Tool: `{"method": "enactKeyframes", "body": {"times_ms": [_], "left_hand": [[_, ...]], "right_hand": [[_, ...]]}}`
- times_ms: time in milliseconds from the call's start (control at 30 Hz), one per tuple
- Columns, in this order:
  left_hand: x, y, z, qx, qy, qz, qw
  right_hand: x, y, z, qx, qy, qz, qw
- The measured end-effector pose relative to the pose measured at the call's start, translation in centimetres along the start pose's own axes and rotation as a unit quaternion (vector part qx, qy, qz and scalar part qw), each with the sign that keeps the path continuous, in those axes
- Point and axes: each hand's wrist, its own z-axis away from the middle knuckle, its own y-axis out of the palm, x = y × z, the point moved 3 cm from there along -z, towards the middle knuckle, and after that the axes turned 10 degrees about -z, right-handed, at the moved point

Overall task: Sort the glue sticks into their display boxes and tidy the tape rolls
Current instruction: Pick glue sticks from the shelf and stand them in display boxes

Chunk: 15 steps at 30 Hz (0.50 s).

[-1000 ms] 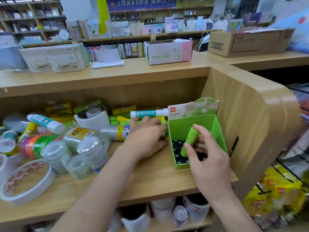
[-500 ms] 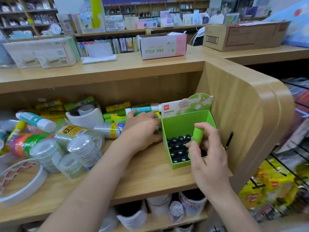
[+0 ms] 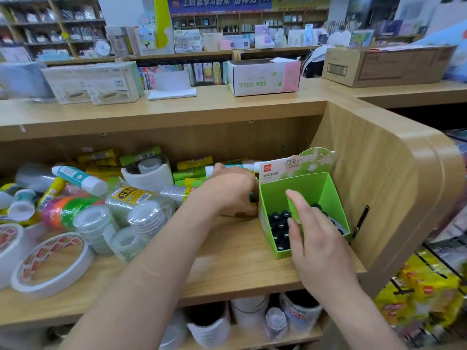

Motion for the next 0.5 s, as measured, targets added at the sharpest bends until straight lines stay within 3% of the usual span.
{"method": "enactKeyframes", "body": {"times_ms": [233,400,500], "left_hand": [[0.0,-0.7,1.0,0.036,-0.005,0.039,0.999],[0.3,-1.0,2.0,-0.05,-0.036,0.11,0.992],[1.6,-2.9,3.1,-0.122,-0.096,0.134,0.979]], "right_hand": [[-0.1,0.3,-0.3,-0.003,0.017,0.019,1.0],[-0.1,0.3,-0.3,-0.005,0.019,-0.002,1.0],[-0.1,0.1,-0.4,-0.021,0.025,-0.034,0.999]]}}
